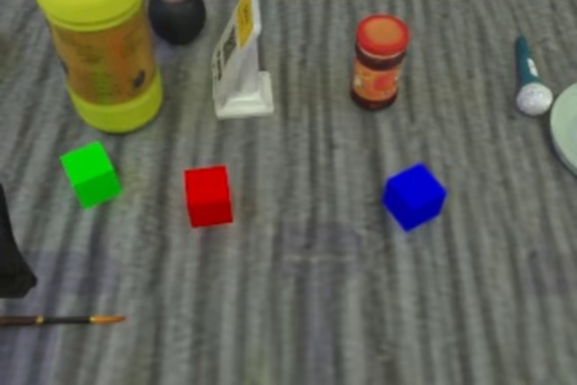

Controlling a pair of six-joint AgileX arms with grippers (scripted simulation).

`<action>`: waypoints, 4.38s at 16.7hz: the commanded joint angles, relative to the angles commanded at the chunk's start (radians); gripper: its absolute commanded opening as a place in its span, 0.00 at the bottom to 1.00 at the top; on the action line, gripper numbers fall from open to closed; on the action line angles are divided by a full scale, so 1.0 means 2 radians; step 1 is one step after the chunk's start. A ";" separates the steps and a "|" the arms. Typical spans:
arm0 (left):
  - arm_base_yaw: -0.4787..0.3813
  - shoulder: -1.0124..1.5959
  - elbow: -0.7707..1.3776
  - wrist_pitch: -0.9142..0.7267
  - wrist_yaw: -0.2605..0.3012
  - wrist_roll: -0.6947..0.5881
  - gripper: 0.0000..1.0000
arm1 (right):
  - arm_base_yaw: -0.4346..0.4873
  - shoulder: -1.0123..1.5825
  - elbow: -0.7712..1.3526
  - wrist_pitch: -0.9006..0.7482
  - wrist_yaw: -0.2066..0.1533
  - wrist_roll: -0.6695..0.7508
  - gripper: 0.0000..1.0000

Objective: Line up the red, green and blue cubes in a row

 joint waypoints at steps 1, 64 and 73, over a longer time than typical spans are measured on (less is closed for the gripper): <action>0.000 0.000 0.000 0.000 0.000 0.000 1.00 | 0.000 0.000 0.000 0.000 0.000 0.000 1.00; -0.218 1.143 0.780 -0.422 0.002 -0.293 0.02 | 0.000 0.000 0.000 0.000 0.000 0.000 1.00; -0.217 1.129 0.782 -0.430 -0.004 -0.289 0.00 | 0.000 0.000 0.000 0.000 0.000 0.000 1.00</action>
